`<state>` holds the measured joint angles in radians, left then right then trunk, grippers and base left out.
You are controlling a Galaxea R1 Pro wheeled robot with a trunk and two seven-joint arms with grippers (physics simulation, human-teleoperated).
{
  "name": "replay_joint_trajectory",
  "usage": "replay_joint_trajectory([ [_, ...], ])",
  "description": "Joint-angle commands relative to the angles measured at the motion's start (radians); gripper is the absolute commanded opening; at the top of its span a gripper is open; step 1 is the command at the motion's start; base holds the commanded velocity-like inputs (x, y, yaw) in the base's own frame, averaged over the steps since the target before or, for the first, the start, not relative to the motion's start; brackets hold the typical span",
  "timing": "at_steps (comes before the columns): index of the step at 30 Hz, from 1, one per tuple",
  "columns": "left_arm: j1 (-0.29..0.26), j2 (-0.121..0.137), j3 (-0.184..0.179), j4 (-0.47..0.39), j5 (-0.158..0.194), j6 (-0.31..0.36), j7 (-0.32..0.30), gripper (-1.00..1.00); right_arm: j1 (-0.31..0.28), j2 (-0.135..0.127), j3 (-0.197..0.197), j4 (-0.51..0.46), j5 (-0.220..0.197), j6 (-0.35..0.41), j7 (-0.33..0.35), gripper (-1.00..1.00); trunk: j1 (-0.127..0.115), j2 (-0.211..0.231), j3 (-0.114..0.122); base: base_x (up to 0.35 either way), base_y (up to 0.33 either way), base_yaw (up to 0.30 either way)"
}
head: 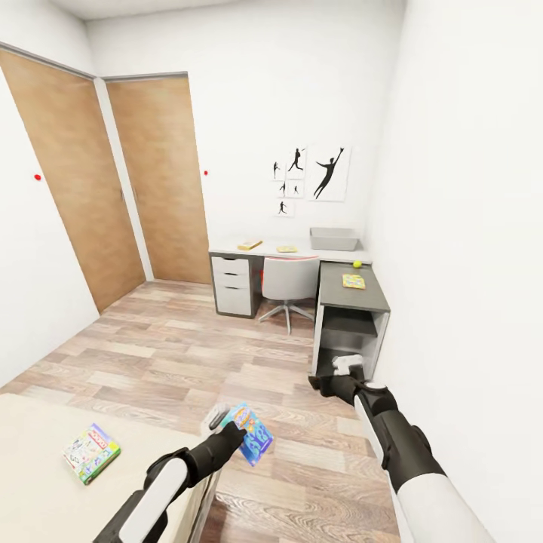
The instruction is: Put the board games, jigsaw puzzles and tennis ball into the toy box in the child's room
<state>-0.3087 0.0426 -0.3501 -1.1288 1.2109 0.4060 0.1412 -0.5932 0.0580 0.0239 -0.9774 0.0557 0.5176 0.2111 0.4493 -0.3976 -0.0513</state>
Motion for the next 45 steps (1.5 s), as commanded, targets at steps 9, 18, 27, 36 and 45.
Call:
replay_joint_trajectory([
  [9, -0.004, -0.002, -0.003, 0.01, -0.006, -0.002, -0.049, -1.0, 0.004, 0.003, 0.066, -0.1, -0.003, 0.063, 0.028, 1.0, 0.001, -0.002, -0.002, 0.0, 0.0, -0.001],
  [18, -0.004, -0.003, -0.004, 0.03, -0.007, -0.005, -0.06, -1.0, 0.004, 0.009, 0.074, -0.107, -0.003, 0.075, 0.03, 1.0, 0.001, -0.002, -0.002, 0.0, 0.0, 0.0],
  [27, -0.003, -0.001, -0.006, 0.036, -0.006, -0.006, -0.061, -1.0, 0.004, 0.011, 0.073, -0.106, -0.003, 0.075, 0.029, 1.0, 0.001, -0.002, -0.002, 0.177, -0.015, -0.001],
  [36, -0.003, -0.001, -0.004, 0.038, -0.005, -0.004, -0.063, -1.0, 0.004, 0.013, 0.073, -0.106, -0.003, 0.075, 0.028, 1.0, 0.001, -0.002, -0.002, 0.094, -0.022, -0.229],
  [45, -0.003, -0.001, -0.002, 0.041, -0.004, -0.004, -0.063, -1.0, 0.004, 0.015, 0.073, -0.107, -0.002, 0.075, 0.028, 1.0, 0.001, -0.002, -0.002, 0.014, -0.002, -0.13],
])
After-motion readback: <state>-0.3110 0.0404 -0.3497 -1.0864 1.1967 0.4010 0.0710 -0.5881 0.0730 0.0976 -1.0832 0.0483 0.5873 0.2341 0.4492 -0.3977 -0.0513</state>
